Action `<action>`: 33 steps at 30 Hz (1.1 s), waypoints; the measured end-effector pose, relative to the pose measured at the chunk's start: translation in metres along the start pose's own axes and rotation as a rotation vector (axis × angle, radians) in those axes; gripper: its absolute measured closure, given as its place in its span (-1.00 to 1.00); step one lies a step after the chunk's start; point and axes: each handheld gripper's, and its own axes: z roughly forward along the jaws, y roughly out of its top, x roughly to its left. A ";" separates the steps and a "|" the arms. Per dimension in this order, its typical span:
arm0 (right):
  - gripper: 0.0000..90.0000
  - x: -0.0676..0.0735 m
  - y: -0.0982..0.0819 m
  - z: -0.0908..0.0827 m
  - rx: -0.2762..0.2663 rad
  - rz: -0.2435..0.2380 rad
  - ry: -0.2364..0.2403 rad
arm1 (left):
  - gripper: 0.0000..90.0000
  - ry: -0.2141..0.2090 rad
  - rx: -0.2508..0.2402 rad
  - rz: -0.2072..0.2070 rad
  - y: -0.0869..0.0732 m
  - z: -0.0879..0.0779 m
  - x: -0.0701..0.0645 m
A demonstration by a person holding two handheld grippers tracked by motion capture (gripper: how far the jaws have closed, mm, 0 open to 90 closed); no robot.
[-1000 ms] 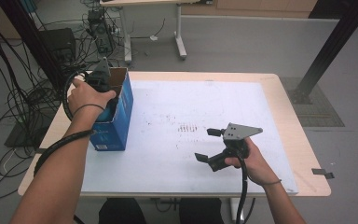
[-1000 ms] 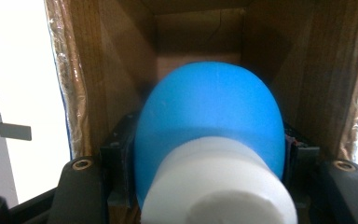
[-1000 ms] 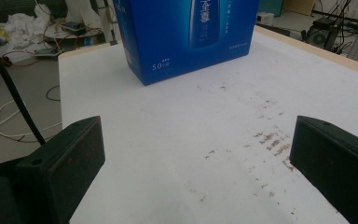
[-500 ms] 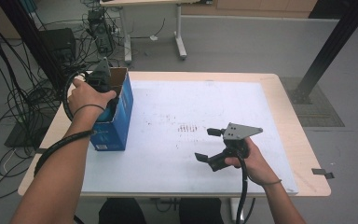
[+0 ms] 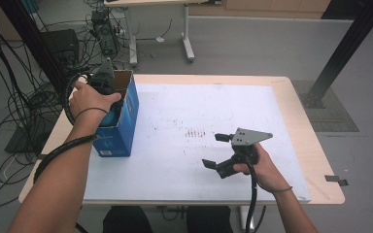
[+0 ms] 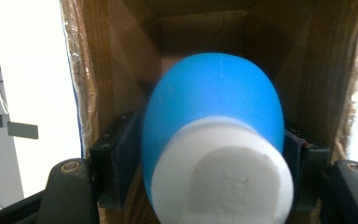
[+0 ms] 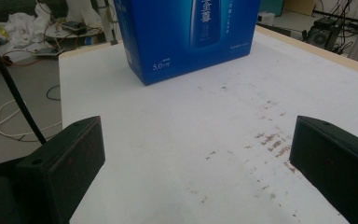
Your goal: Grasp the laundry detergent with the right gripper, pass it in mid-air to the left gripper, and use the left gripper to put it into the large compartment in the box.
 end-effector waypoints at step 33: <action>-0.93 -0.001 0.005 0.002 0.013 -0.005 0.004 | -0.49 -0.017 -0.049 0.052 -0.009 -0.060 -0.003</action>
